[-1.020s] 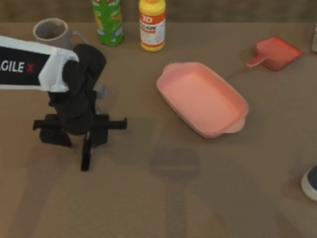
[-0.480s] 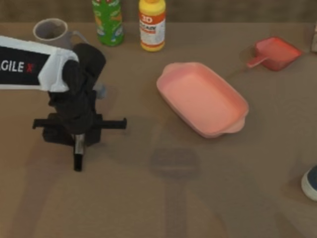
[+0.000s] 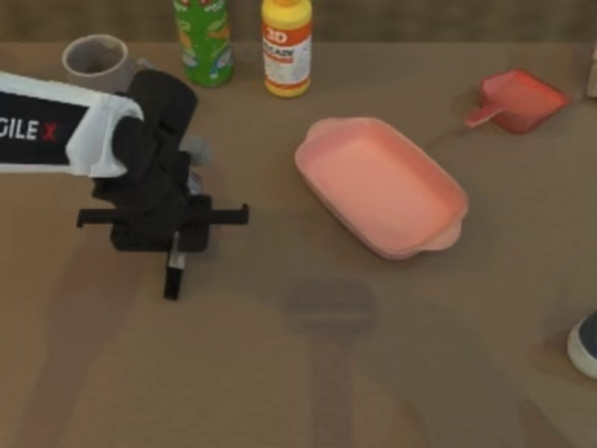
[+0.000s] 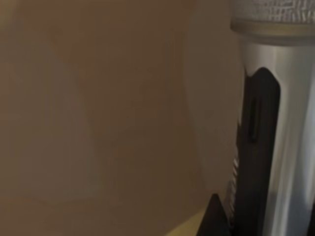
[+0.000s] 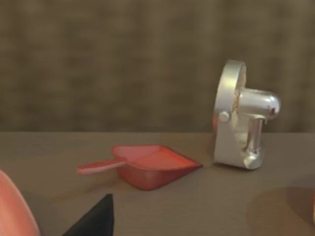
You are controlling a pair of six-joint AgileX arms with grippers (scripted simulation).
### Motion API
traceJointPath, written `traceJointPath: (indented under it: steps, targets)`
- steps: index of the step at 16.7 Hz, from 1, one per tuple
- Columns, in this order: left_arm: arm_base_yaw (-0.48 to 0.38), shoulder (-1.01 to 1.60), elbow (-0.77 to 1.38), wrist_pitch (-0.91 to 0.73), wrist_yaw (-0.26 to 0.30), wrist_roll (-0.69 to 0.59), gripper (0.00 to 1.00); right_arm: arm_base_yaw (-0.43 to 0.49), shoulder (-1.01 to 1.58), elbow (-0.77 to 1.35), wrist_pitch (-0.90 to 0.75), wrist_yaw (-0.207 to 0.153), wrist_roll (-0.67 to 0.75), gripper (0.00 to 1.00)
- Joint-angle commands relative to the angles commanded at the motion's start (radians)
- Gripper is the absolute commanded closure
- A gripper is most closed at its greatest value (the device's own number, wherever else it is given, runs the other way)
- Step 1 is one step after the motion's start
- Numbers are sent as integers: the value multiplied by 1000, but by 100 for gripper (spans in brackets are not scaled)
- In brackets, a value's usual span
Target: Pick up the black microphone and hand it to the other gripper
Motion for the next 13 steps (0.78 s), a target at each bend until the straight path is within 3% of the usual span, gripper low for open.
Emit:
traceJointPath:
  steps: [5,13]
  targets:
    - [12,-66,-89,349,128,70,100,0,0,0,0,0,0,0]
    - [36,-230,-287,1045,368,210,100,0,0,0,0,0,0,0]
